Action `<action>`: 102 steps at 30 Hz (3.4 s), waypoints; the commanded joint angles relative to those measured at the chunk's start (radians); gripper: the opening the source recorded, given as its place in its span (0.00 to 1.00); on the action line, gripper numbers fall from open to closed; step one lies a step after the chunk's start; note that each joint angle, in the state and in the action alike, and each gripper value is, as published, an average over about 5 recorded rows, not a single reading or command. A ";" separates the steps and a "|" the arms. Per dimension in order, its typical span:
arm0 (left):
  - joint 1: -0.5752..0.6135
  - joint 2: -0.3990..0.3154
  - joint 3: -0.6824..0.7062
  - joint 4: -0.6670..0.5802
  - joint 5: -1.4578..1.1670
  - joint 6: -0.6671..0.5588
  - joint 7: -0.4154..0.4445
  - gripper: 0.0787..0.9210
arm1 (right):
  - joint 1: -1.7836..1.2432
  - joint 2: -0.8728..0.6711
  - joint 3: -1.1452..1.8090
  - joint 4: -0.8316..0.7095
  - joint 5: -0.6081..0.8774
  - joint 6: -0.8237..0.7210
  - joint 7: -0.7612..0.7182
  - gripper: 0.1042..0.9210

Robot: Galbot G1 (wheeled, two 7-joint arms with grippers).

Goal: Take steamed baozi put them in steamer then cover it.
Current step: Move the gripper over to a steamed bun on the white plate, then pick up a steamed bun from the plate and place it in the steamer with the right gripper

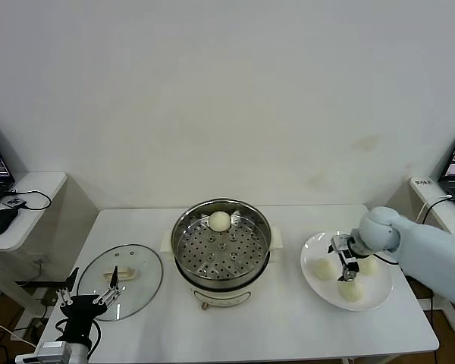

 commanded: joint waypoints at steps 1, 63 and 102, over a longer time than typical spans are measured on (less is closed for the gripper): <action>0.000 0.000 -0.003 0.003 0.000 0.000 0.000 0.88 | -0.068 0.060 0.055 -0.072 -0.038 0.009 0.007 0.88; -0.029 -0.005 -0.023 -0.020 -0.005 -0.002 0.003 0.88 | 0.603 0.683 -0.388 -0.007 0.720 -0.438 0.196 0.67; -0.034 -0.013 -0.018 -0.025 -0.005 -0.005 0.003 0.88 | 0.695 0.575 -0.389 0.042 0.628 -0.392 0.051 0.88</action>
